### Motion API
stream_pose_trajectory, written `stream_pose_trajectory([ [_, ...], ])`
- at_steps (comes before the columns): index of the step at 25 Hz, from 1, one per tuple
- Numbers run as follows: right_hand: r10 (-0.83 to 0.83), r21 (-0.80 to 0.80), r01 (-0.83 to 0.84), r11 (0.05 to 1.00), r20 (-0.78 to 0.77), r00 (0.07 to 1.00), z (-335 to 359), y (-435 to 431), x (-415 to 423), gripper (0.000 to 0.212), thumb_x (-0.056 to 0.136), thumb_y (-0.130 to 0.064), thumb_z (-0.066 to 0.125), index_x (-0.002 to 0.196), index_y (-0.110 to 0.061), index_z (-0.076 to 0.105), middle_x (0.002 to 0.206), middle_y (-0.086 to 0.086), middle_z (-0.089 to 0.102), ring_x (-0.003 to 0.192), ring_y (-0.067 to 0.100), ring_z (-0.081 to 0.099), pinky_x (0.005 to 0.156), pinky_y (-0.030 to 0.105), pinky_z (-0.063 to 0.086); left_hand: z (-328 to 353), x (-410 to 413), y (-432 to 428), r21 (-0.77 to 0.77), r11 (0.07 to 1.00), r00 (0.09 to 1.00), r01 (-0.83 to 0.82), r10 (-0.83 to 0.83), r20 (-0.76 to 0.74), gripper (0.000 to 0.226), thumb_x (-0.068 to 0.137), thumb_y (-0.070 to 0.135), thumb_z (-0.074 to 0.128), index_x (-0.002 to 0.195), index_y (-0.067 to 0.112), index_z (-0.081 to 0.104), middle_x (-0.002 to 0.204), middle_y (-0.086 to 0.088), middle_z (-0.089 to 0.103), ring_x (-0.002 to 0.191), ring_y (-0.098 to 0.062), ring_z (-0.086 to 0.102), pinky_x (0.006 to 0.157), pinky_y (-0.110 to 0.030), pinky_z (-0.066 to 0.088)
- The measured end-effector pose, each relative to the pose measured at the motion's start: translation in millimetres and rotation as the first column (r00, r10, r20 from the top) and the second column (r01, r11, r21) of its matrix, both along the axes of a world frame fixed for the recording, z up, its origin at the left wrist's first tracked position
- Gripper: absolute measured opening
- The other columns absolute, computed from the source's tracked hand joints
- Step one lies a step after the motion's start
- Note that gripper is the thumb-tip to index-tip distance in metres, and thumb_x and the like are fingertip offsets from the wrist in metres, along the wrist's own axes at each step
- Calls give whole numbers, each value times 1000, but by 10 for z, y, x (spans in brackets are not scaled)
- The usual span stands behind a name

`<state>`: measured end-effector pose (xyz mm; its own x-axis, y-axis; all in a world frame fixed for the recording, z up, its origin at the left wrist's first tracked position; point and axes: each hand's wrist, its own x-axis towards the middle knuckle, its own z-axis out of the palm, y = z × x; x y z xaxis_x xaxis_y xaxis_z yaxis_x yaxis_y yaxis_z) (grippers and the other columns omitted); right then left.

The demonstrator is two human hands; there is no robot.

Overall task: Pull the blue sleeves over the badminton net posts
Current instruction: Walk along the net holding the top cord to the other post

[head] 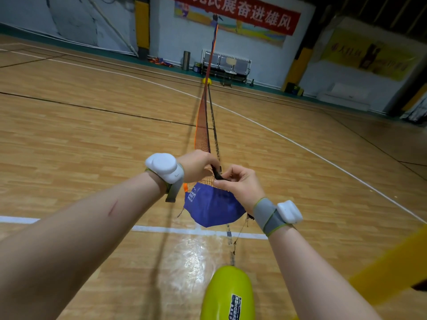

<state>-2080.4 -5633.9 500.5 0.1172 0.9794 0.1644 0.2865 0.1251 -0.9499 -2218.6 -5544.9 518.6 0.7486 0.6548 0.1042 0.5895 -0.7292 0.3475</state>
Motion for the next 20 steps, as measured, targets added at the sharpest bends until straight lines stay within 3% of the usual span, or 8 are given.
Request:
stream_pose_trajectory([
  [4, -5, -18, 6, 1000, 55, 998, -61, 6, 124, 30, 72, 3, 72, 60, -13, 50, 62, 2, 49, 57, 7, 46, 54, 10, 38, 4, 102, -199, -17, 999, 998, 46, -47, -37, 26, 88, 13, 54, 113, 14, 62, 115, -3, 65, 108, -20, 56, 86, -23, 39],
  [7, 0, -43, 4, 999, 109, 994, -172, 6, 138, 26, 74, 0, 72, 65, -13, 52, 69, 8, 49, 63, 14, 46, 55, 11, 38, -106, 62, -224, -69, 997, 996, -24, 17, -88, 18, 89, 19, 53, 98, 10, 65, 97, -11, 67, 93, -28, 60, 80, -37, 45],
  [11, -28, -62, 34, 997, 95, 995, -282, 3, 127, 24, 76, 3, 69, 73, -18, 57, 65, -5, 50, 58, -1, 49, 57, 6, 39, -142, 17, -312, -86, 991, 991, -101, 93, -96, 14, 89, 20, 53, 85, 12, 64, 78, -4, 60, 77, -24, 56, 75, -38, 45],
  [14, -13, -80, 27, 996, 165, 986, -288, -37, 166, 21, 76, -1, 69, 85, -17, 61, 70, -10, 52, 68, 4, 48, 61, 6, 40, -63, 3, -423, -36, 987, 985, -159, 157, -68, 13, 89, 19, 52, 84, 14, 64, 75, 0, 57, 73, -19, 49, 71, -34, 42],
  [18, 29, -168, -6, 986, 133, 991, -360, -148, 203, 28, 77, -10, 71, 103, -11, 59, 87, -2, 62, 86, 16, 60, 78, 31, 51, -22, -53, -532, -15, 962, 961, -272, 272, 43, 16, 89, 16, 51, 89, 11, 66, 78, -2, 56, 75, -22, 51, 68, -32, 40],
  [20, 33, -185, -8, 983, 134, 990, -397, -223, 215, 35, 77, -14, 72, 109, -9, 59, 96, 3, 64, 91, 19, 61, 81, 34, 53, -34, -88, -591, -9, 938, 933, -346, 346, 96, 16, 89, 17, 51, 88, 11, 66, 78, -5, 58, 77, -26, 53, 69, -34, 41],
])
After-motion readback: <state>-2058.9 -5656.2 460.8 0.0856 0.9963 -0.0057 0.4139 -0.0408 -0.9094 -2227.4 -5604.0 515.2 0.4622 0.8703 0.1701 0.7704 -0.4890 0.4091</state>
